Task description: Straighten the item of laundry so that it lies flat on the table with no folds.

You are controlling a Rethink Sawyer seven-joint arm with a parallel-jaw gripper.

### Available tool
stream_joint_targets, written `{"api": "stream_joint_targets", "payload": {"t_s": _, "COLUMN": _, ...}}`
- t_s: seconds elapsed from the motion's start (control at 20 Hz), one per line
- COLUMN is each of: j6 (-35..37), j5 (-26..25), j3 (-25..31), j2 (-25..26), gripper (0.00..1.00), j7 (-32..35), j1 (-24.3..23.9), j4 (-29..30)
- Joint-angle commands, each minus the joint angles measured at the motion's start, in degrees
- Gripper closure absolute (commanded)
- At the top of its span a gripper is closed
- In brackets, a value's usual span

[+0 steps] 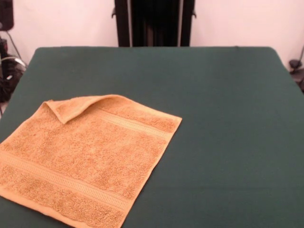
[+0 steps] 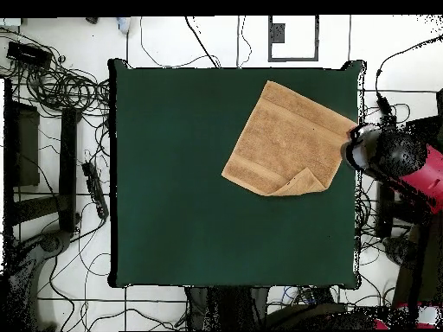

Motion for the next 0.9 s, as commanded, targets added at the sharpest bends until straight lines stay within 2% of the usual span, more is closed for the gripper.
{"api": "stream_joint_targets", "payload": {"t_s": 0.05, "j6": -4.65, "j5": -2.8, "j3": 7.71, "j2": 2.89, "gripper": 0.0, "j7": -2.03, "j1": 2.82, "j4": 11.91}}
{"api": "stream_joint_targets", "payload": {"t_s": 0.65, "j6": -9.26, "j5": -3.73, "j3": 7.29, "j2": 4.89, "gripper": 0.0, "j7": 1.52, "j1": 3.42, "j4": 13.63}}
{"api": "stream_joint_targets", "payload": {"t_s": 0.9, "j6": -11.71, "j5": -3.5, "j3": 5.99, "j2": 5.42, "gripper": 0.0, "j7": 4.95, "j1": 5.05, "j4": 14.74}}
